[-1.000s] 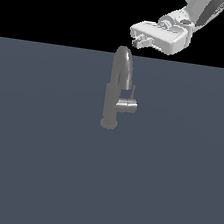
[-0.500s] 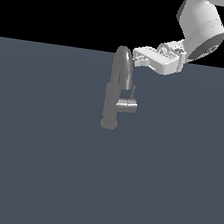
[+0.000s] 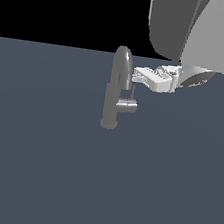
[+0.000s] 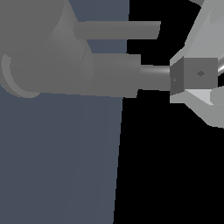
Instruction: Turn on the faucet by rotating a designated handle.
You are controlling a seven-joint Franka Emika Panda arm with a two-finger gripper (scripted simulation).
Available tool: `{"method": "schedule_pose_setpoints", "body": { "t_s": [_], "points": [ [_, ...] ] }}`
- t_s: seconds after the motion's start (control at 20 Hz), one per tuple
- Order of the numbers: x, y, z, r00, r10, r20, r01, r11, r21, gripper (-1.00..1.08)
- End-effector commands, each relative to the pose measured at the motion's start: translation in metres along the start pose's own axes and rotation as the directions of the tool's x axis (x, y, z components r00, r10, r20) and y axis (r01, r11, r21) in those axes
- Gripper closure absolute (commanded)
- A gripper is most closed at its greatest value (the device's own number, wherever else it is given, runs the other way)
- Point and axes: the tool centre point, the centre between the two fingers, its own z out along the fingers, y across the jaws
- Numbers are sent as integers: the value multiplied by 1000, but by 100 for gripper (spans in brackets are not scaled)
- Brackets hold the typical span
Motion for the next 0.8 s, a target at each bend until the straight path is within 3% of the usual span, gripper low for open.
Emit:
{"method": "schedule_pose_setpoints", "body": {
  "t_s": [0.0, 0.35, 0.75],
  "points": [
    [12, -2, 0, 999, 23, 32, -24, 999, 25, 108],
    [36, -5, 2, 994, 67, 91, -74, 995, 70, 108],
    [43, -6, 4, 991, 77, 106, -86, 993, 80, 108]
  ]
}}
